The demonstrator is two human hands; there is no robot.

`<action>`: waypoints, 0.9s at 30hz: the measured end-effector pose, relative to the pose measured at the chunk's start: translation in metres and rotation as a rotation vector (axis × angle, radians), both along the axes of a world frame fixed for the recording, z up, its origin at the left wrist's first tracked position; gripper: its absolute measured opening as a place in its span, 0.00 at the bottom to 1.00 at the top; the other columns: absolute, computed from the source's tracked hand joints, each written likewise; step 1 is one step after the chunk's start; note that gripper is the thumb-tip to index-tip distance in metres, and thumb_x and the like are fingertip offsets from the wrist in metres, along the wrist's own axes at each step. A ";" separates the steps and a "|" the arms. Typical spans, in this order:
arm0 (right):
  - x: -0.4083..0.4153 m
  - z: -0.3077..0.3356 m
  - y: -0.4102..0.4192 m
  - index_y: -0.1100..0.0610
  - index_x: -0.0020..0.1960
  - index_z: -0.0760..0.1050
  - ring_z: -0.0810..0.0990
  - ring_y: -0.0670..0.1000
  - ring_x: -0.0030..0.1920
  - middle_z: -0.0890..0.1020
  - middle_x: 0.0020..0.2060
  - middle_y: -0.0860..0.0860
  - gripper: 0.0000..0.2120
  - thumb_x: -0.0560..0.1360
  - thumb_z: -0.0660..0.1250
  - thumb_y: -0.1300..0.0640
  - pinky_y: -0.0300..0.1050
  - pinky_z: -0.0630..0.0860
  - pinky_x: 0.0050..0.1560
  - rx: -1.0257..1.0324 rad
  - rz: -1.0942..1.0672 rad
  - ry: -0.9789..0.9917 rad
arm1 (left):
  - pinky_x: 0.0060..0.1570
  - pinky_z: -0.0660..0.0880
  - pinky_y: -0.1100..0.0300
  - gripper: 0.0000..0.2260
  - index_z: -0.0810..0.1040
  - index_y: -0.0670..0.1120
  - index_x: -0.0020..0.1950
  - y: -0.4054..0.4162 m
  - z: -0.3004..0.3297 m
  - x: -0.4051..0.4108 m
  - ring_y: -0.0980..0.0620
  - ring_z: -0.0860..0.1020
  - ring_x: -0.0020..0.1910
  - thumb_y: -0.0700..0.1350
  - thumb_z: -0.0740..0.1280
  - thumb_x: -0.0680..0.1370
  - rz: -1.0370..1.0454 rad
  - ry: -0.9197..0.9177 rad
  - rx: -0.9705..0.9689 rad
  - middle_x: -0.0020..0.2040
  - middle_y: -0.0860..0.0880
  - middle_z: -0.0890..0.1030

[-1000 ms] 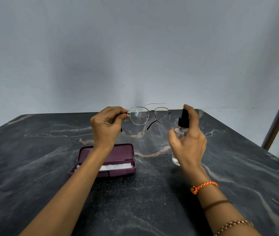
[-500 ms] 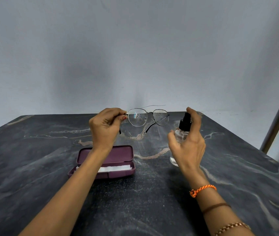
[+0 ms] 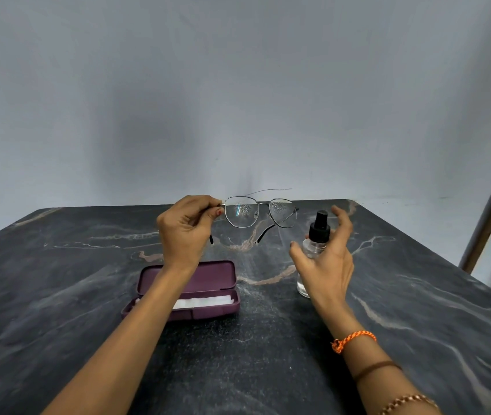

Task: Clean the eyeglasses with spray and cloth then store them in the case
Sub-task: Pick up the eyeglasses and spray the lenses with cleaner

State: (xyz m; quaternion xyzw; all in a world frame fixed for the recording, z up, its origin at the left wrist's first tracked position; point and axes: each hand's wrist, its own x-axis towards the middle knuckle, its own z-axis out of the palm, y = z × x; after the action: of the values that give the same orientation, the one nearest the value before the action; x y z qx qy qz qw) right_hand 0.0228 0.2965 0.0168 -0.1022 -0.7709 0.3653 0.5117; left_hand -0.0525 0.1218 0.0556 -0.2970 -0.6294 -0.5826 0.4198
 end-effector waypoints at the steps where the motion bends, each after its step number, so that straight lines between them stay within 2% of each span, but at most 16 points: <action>1: 0.000 0.000 -0.001 0.54 0.67 0.59 0.75 0.53 0.36 0.79 0.40 0.50 0.35 0.65 0.72 0.59 0.40 0.65 0.37 -0.008 -0.003 0.002 | 0.41 0.76 0.74 0.09 0.80 0.33 0.44 0.000 0.000 0.000 0.68 0.78 0.37 0.26 0.69 0.66 0.002 -0.002 0.002 0.40 0.46 0.79; 4: 0.000 0.000 -0.003 0.52 0.66 0.60 0.77 0.55 0.44 0.79 0.46 0.53 0.33 0.65 0.72 0.57 0.42 0.67 0.43 -0.036 0.025 0.005 | 0.41 0.75 0.74 0.08 0.80 0.34 0.44 0.000 -0.001 0.000 0.69 0.78 0.37 0.26 0.70 0.67 0.015 -0.006 -0.001 0.40 0.47 0.79; 7: 0.001 0.001 -0.005 0.53 0.66 0.61 0.73 0.53 0.51 0.76 0.49 0.52 0.34 0.64 0.72 0.55 0.46 0.67 0.49 -0.022 -0.011 -0.001 | 0.41 0.75 0.74 0.08 0.81 0.34 0.44 -0.001 -0.001 0.000 0.69 0.78 0.37 0.26 0.70 0.67 0.026 -0.003 -0.006 0.40 0.47 0.79; 9: 0.002 0.005 -0.006 0.56 0.66 0.63 0.71 0.52 0.52 0.73 0.55 0.54 0.36 0.62 0.74 0.54 0.48 0.65 0.53 0.016 -0.093 0.012 | 0.41 0.75 0.75 0.08 0.81 0.33 0.44 -0.001 0.000 0.000 0.69 0.78 0.38 0.26 0.70 0.67 0.034 0.006 -0.005 0.40 0.47 0.79; 11: 0.003 0.012 -0.010 0.59 0.64 0.66 0.67 0.50 0.51 0.68 0.58 0.60 0.38 0.59 0.77 0.54 0.47 0.63 0.52 0.043 -0.166 0.080 | 0.40 0.75 0.75 0.08 0.81 0.33 0.43 -0.001 0.000 0.001 0.70 0.78 0.38 0.26 0.70 0.66 0.039 0.008 0.006 0.41 0.47 0.79; 15: 0.010 0.023 -0.020 0.61 0.61 0.69 0.68 0.56 0.55 0.67 0.55 0.66 0.36 0.55 0.77 0.54 0.50 0.64 0.54 0.109 -0.207 0.228 | 0.41 0.76 0.74 0.08 0.80 0.33 0.44 -0.008 0.006 0.002 0.69 0.78 0.37 0.27 0.70 0.67 0.073 0.001 0.050 0.41 0.47 0.80; 17: 0.013 0.022 -0.025 0.57 0.60 0.67 0.67 0.57 0.55 0.64 0.56 0.62 0.35 0.56 0.76 0.52 0.51 0.66 0.54 0.197 -0.195 0.241 | 0.41 0.75 0.74 0.08 0.80 0.33 0.45 -0.014 0.013 0.001 0.70 0.78 0.37 0.28 0.70 0.68 0.106 0.003 0.091 0.41 0.46 0.80; 20: 0.017 0.019 -0.035 0.53 0.58 0.67 0.65 0.53 0.54 0.61 0.55 0.51 0.30 0.59 0.72 0.49 0.50 0.66 0.51 0.339 -0.138 0.202 | 0.40 0.75 0.74 0.09 0.80 0.38 0.48 -0.038 0.028 0.002 0.69 0.78 0.35 0.32 0.71 0.68 0.165 -0.009 0.198 0.42 0.47 0.80; 22: 0.019 0.018 -0.045 0.53 0.57 0.70 0.64 0.51 0.52 0.63 0.55 0.53 0.26 0.62 0.68 0.47 0.49 0.65 0.50 0.383 -0.104 0.171 | 0.40 0.76 0.72 0.08 0.81 0.39 0.47 -0.060 0.033 0.003 0.69 0.77 0.35 0.35 0.72 0.69 0.230 -0.001 0.204 0.41 0.48 0.80; 25: 0.019 0.019 -0.064 0.58 0.52 0.76 0.66 0.50 0.49 0.73 0.50 0.59 0.18 0.66 0.65 0.50 0.48 0.66 0.45 0.405 -0.016 0.132 | 0.39 0.73 0.75 0.05 0.82 0.37 0.44 -0.094 0.029 0.007 0.71 0.76 0.35 0.36 0.71 0.69 0.310 -0.014 0.151 0.39 0.50 0.80; 27: 0.014 0.020 -0.071 0.58 0.48 0.77 0.69 0.48 0.45 0.76 0.45 0.54 0.11 0.68 0.67 0.55 0.47 0.70 0.43 0.420 0.145 0.008 | 0.39 0.73 0.75 0.05 0.82 0.37 0.45 -0.109 0.020 0.007 0.71 0.75 0.34 0.36 0.71 0.69 0.341 -0.045 0.154 0.35 0.55 0.78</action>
State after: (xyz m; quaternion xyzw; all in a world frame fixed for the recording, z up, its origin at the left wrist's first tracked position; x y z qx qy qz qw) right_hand 0.0372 0.2260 0.0370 0.0638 -0.8334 0.2330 0.4972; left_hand -0.0452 0.0126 0.0756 -0.1399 -0.6334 -0.5558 0.5199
